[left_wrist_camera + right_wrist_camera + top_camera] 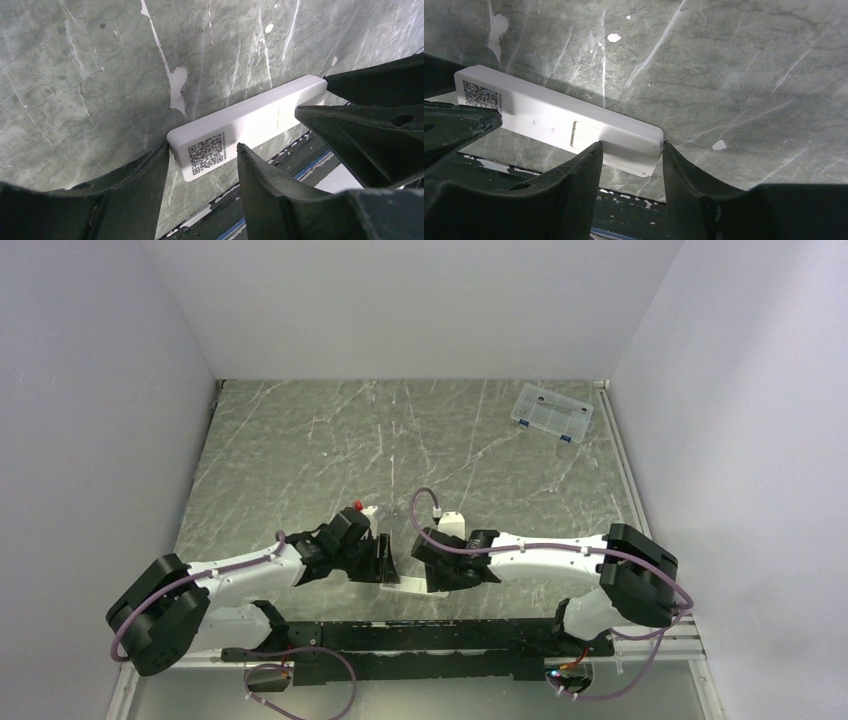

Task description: Load the batteries into the remote control

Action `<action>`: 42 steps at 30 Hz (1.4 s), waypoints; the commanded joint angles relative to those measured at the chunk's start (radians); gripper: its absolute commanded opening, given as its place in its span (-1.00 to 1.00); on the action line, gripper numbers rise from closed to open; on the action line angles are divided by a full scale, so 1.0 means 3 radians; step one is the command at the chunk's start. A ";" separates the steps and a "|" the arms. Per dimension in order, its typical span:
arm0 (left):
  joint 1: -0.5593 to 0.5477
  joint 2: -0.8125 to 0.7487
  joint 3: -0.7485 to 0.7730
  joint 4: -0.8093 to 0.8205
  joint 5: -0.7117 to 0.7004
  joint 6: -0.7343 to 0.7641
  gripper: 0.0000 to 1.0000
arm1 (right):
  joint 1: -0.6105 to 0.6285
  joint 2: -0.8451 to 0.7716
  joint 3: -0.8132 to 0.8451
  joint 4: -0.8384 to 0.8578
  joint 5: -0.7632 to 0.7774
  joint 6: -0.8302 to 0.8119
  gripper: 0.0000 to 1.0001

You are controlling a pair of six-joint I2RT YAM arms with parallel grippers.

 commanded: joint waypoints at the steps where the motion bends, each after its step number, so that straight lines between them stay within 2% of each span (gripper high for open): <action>1: -0.0020 0.0047 -0.0035 0.0222 0.0138 0.0035 0.14 | 0.0044 0.0121 0.0074 0.0034 -0.0114 0.0033 -0.03; 26: -0.0076 0.0138 -0.0078 0.0413 0.0224 -0.0036 0.05 | 0.0100 0.0344 0.0191 0.0272 -0.0319 0.0044 -0.04; 42: -0.0085 0.0008 -0.0009 0.0156 0.0059 0.0029 0.13 | 0.0106 0.0297 0.0082 0.0191 -0.0241 0.0103 0.14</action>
